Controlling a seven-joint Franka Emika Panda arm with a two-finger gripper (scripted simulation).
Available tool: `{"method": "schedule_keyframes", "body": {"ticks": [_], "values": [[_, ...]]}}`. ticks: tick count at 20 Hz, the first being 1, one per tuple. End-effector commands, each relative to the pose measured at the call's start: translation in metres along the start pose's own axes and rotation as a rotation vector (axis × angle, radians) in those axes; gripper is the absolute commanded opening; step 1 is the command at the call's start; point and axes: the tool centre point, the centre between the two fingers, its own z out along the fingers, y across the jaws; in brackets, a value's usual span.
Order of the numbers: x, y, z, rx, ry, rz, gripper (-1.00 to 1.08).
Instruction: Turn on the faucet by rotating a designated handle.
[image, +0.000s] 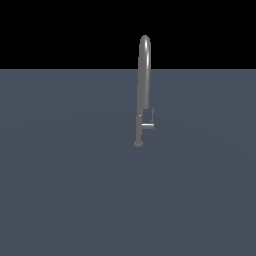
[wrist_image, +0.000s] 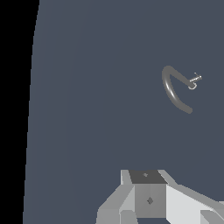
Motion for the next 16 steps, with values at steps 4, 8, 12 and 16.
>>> {"method": "schedule_keyframes", "body": {"ticks": [4,8,12,16], "values": [[0.033,0.020,-0.013,0.145,-0.045,0.109,-1.00],[0.061,0.039,-0.014,0.239,-0.093,0.200,-1.00],[0.092,0.061,-0.006,0.321,-0.151,0.300,-1.00],[0.123,0.085,0.011,0.390,-0.218,0.408,-1.00]]}}
